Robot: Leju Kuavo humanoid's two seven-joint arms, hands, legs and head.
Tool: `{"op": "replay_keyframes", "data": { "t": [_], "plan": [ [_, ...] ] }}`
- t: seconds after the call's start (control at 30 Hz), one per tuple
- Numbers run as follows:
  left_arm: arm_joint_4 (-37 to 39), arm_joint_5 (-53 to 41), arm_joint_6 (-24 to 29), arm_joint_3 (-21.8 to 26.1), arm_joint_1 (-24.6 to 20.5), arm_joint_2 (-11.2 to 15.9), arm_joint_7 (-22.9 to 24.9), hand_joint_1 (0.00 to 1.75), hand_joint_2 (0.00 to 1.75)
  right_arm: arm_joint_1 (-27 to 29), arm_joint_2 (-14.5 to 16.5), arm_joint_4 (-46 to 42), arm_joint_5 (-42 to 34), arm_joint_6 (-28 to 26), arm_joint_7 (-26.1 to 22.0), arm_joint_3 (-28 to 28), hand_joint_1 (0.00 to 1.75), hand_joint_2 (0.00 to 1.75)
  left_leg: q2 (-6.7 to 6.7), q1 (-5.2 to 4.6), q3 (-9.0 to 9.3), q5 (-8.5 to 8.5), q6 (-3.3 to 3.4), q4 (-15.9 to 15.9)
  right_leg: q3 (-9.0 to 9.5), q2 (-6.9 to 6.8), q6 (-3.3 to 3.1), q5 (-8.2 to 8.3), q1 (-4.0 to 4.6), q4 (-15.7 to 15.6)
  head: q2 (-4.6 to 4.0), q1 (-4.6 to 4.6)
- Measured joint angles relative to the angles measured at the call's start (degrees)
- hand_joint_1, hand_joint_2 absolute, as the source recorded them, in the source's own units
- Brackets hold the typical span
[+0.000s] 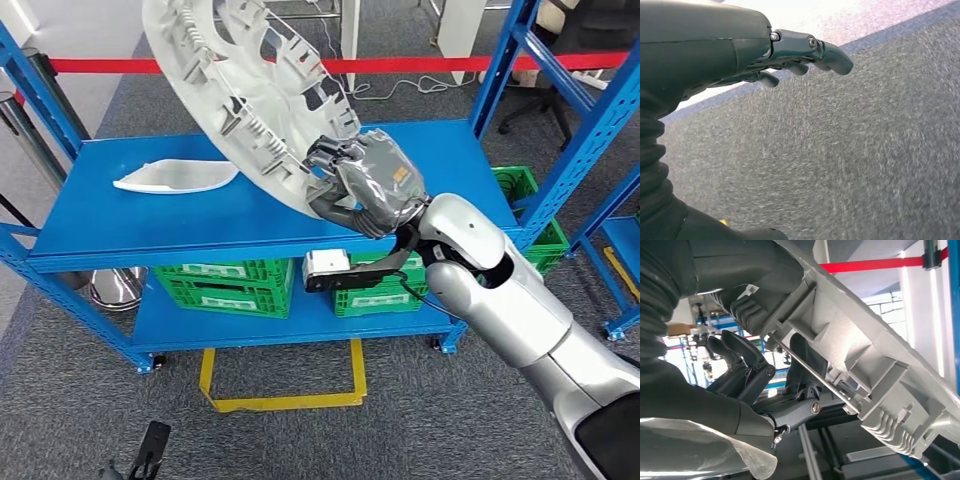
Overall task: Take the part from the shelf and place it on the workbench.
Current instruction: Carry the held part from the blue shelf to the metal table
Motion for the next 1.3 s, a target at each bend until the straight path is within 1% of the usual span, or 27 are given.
{"op": "replay_keyframes", "data": {
  "t": [0.03,0.1,0.13,0.17,0.2,0.27,0.33,0.37,0.43,0.47,0.5,0.53,0.6,0.63,0.67,0.7,0.73,0.77,0.83,0.87,0.9,0.97,1.0,1.03,1.1,1.17,1.3],
  "plan": [
    [0.01,-0.68,-0.95,0.01,0.0,0.03,0.36,0.0,1.75,0.13,0.0,0.31,0.15,-0.21,0.02,-0.25,1.75,1.75,-0.03,0.11,-0.69,-2.63,-0.28,2.27,-0.6,-0.08,-0.33,0.77,-0.14,-0.11,0.0,-0.08],
    [0.01,-2.33,-3.72,-0.24,0.03,0.09,1.39,0.0,1.75,0.63,0.0,0.84,0.65,-0.54,0.03,-0.81,1.75,1.75,-0.03,0.28,-2.16,-8.35,-0.72,9.59,-2.23,-0.08,-0.57,2.14,-0.12,-0.03,0.0,-0.22],
    [0.01,-3.11,-5.21,-0.47,0.04,0.18,1.94,0.0,1.75,1.01,0.0,1.11,0.96,-0.62,0.03,-1.1,1.75,1.75,-0.03,0.34,-2.46,-9.73,-0.88,12.93,-3.11,-0.08,-0.49,2.79,-0.11,0.06,0.0,-0.22],
    [0.01,-3.76,-6.6,-0.72,0.07,0.28,2.41,0.0,1.75,1.41,0.0,1.36,1.24,-0.65,0.02,-1.36,1.75,1.75,-0.03,0.38,-2.15,-9.82,-0.99,14.96,-4.03,-0.07,-0.37,3.41,-0.12,0.19,0.0,-0.22],
    [0.01,-4.27,-7.79,-0.95,0.09,0.37,2.82,0.0,1.75,1.79,0.0,1.59,1.46,-0.65,0.0,-1.6,1.75,1.75,-0.03,0.42,-0.99,-8.8,-1.03,15.02,-4.97,-0.06,-0.23,4.0,-0.13,0.39,0.0,-0.23],
    [0.01,-5.2,-9.8,-1.52,0.11,0.61,3.53,0.0,1.75,2.35,0.0,1.89,1.81,-0.65,-0.01,-2.05,1.75,1.75,-0.04,0.52,3.88,-6.64,-0.95,9.5,-6.69,-0.04,0.15,5.03,-0.18,0.95,0.0,-0.22],
    [0.01,-5.93,-11.17,-2.16,0.16,0.85,4.02,0.0,1.75,2.63,0.0,1.97,2.11,-0.65,-0.01,-2.58,1.75,1.75,-0.19,0.38,8.78,-7.17,-0.42,2.02,-7.93,-0.03,0.71,6.01,-0.07,1.41,0.0,-0.18],
    [0.01,-6.12,-11.5,-2.4,0.23,0.95,4.13,0.0,1.75,2.7,0.0,1.99,2.21,-0.65,-0.04,-2.79,1.75,1.75,-0.28,0.25,9.85,-7.76,-0.07,-0.08,-8.29,-0.03,1.03,6.56,-0.04,1.44,0.0,-0.17],
    [0.02,-6.29,-12.01,-2.69,0.49,1.08,4.33,0.0,1.75,2.84,-0.01,2.08,2.33,-0.65,-0.14,-2.98,1.75,1.75,-0.31,0.04,9.56,-7.34,0.91,-0.9,-8.78,0.02,1.75,7.67,-0.13,1.12,0.0,-0.15],
    [0.03,-6.47,-12.61,-2.85,0.62,1.12,4.54,0.0,1.75,2.93,-0.01,2.15,2.45,-0.63,-0.18,-3.02,1.75,1.75,-0.22,0.04,9.16,-6.79,1.38,-1.04,-9.14,0.08,2.07,7.4,-0.23,1.26,0.0,-0.13],
    [0.04,-6.76,-13.66,-3.05,0.75,1.18,4.82,0.0,1.75,3.1,-0.02,2.22,2.7,-0.6,-0.22,-3.1,1.75,1.75,-0.12,0.07,8.61,-6.13,1.95,-1.12,-9.77,0.12,2.32,6.0,-0.29,2.25,0.0,-0.08],
    [0.05,-7.13,-15.35,-3.3,0.9,1.27,5.07,0.0,1.75,3.34,-0.02,2.28,3.11,-0.55,-0.27,-3.23,1.75,1.75,-0.02,0.12,7.97,-5.42,2.43,-1.23,-10.59,0.16,2.5,3.6,-0.31,4.38,0.0,-0.04],
    [0.05,-7.81,-19.73,-3.84,1.28,1.55,5.24,0.0,1.75,4.03,-0.02,2.34,4.09,-0.45,-0.44,-3.6,1.75,1.75,0.03,-0.01,6.33,-4.06,2.99,-1.18,-12.48,0.17,2.66,-2.38,-0.33,11.69,0.0,0.03],
    [0.05,-7.98,-21.57,-4.03,1.56,1.65,5.17,0.0,1.75,4.49,-0.02,2.37,4.53,-0.45,-0.54,-3.82,1.75,1.75,0.03,-0.12,5.45,-3.38,3.07,-1.16,-12.99,0.16,2.68,-4.12,-0.32,15.31,0.0,0.01],
    [0.05,-8.06,-22.71,-4.16,1.87,1.69,5.1,0.0,1.75,4.98,-0.01,2.39,4.86,-0.46,-0.61,-4.07,1.75,1.75,0.03,-0.22,4.53,-2.69,3.1,-1.12,-12.87,0.16,2.63,-4.55,-0.29,17.71,0.0,0.01],
    [0.05,-8.07,-23.22,-4.24,2.15,1.7,5.03,0.0,1.75,5.43,-0.01,2.41,5.1,-0.47,-0.65,-4.33,1.75,1.75,0.03,-0.34,3.63,-2.01,3.09,-1.08,-11.84,0.16,2.45,-3.76,-0.24,18.24,0.0,0.02],
    [0.05,-8.07,-23.28,-4.3,2.37,1.68,4.96,0.0,1.75,5.78,0.0,2.42,5.27,-0.49,-0.67,-4.61,1.75,1.75,0.0,-0.47,2.76,-1.33,3.08,-1.05,-9.77,0.16,2.13,-2.32,-0.14,16.73,0.0,0.01],
    [0.05,-8.07,-23.35,-4.36,2.47,1.63,4.89,0.0,1.75,5.98,0.0,2.42,5.39,-0.5,-0.68,-4.95,1.75,1.75,-0.04,-0.56,2.01,-0.73,3.04,-1.02,-6.83,0.16,1.64,-1.13,0.05,13.51,0.0,0.03],
    [0.05,-8.09,-24.02,-4.5,2.5,1.49,4.64,0.0,1.75,6.06,0.09,2.42,5.5,-0.49,-0.68,-5.95,1.75,1.75,-0.11,-0.82,0.9,0.28,2.73,-0.94,-0.13,-0.06,0.7,-1.66,0.55,4.9,0.0,-0.05],
    [0.05,-8.17,-24.67,-4.55,2.5,1.5,4.56,0.0,1.75,6.06,0.16,2.42,5.44,-0.45,-0.69,-6.58,1.75,1.75,-0.1,-0.83,0.63,0.78,2.46,-0.98,1.76,-0.15,0.49,-2.51,0.77,1.8,0.0,-0.08],
    [0.05,-8.4,-25.57,-4.61,2.49,1.53,4.69,0.0,1.75,6.06,0.23,2.43,5.25,-0.32,-0.69,-7.28,1.75,1.75,-0.07,-0.8,0.47,1.32,2.1,-1.07,2.65,-0.23,0.41,-3.17,0.92,0.02,0.0,-0.11],
    [0.05,-9.37,-27.78,-4.89,2.57,1.79,5.68,0.0,1.75,6.03,0.33,2.5,4.61,0.32,-0.71,-8.65,1.75,1.75,-0.06,-0.68,0.31,1.93,1.36,-1.26,2.25,-0.27,0.1,-2.44,0.81,-0.78,0.0,-0.06],
    [0.07,-10.0,-28.9,-5.14,2.69,1.89,6.51,0.0,1.75,5.95,0.46,2.58,4.25,0.77,-0.71,-9.32,1.75,1.75,-0.08,-0.63,0.05,1.15,0.95,-0.69,2.2,-0.33,-0.28,-1.88,0.64,-0.95,0.0,-0.15],
    [0.08,-10.63,-29.78,-5.44,2.86,2.01,7.35,0.0,1.75,5.89,0.66,2.7,3.91,1.19,-0.72,-10.02,1.75,1.75,-0.11,-0.53,-0.47,-0.58,0.55,0.9,2.07,-0.4,-0.61,-1.26,0.44,-1.15,0.0,-0.27],
    [0.09,-11.55,-30.69,-5.99,3.17,2.12,8.78,0.0,1.75,5.83,1.07,3.02,3.44,1.68,-0.73,-11.25,1.75,1.75,-0.11,-0.12,-2.29,-5.56,-0.25,7.28,1.37,-0.43,-0.94,-0.28,0.3,-1.14,0.0,-0.51],
    [0.09,-11.95,-30.84,-6.26,3.29,2.16,9.43,0.0,1.75,5.88,1.24,3.22,3.29,1.78,-0.74,-11.87,1.75,1.75,-0.1,0.13,-3.7,-8.37,-0.7,12.36,0.76,-0.42,-0.92,0.2,0.3,-1.05,0.0,-0.54],
    [0.09,-12.14,-30.84,-6.42,3.37,2.18,9.65,0.0,1.75,5.95,1.27,3.35,3.28,1.78,-0.76,-12.14,1.75,1.75,-0.09,0.24,-4.16,-8.99,-0.91,14.61,0.35,-0.42,-0.83,0.44,0.27,-0.93,0.0,-0.54]
  ]
}}
